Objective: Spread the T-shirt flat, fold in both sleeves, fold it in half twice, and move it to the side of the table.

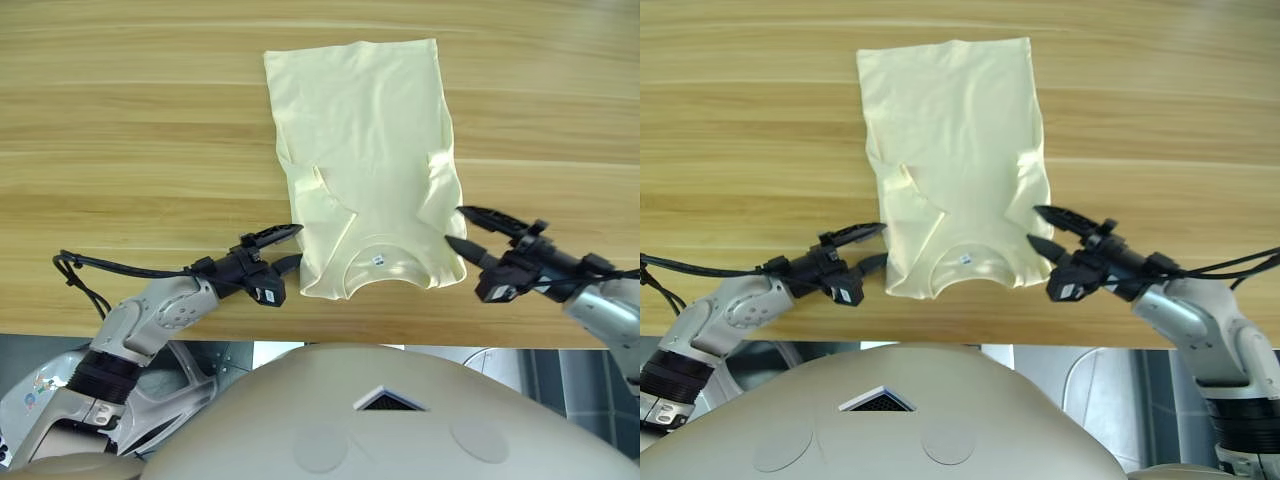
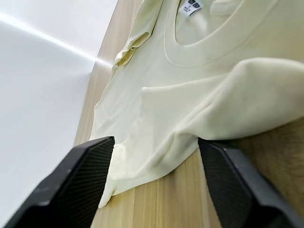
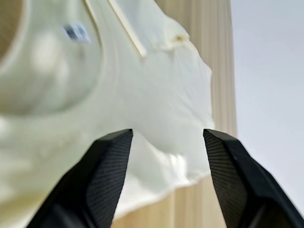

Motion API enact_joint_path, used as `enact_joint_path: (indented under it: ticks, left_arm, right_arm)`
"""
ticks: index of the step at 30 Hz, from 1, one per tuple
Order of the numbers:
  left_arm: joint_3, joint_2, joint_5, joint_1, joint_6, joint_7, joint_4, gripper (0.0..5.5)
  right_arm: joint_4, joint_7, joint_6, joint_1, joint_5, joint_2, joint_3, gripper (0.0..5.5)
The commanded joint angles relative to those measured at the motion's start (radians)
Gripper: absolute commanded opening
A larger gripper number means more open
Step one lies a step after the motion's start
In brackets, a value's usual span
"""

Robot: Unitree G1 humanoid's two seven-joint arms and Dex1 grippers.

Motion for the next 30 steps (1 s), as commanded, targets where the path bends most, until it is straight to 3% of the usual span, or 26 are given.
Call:
enact_joint_path:
  ticks: [1, 6, 19, 30]
  left_arm:
    - [-0.03, 0.008, 0.053, 0.018, 0.039, -0.035, 0.045, 3.32]
    - [-0.033, 0.008, 0.052, 0.018, 0.039, -0.033, 0.047, 3.32]
    - [-0.035, 0.014, 0.045, 0.031, 0.037, -0.028, 0.061, 3.32]
    - [-0.039, 0.02, 0.046, 0.04, 0.035, -0.022, 0.067, 3.32]
  right_arm:
    - [0.043, 0.031, 0.016, -0.052, -0.056, 0.049, 0.107, 2.74]
    - [0.088, 0.021, 0.029, -0.046, -0.075, 0.048, 0.118, 2.74]
    - [0.177, -0.059, 0.018, 0.078, -0.031, 0.01, -0.096, 2.74]
    - [0.215, -0.043, 0.008, 0.067, -0.038, 0.016, -0.079, 2.74]
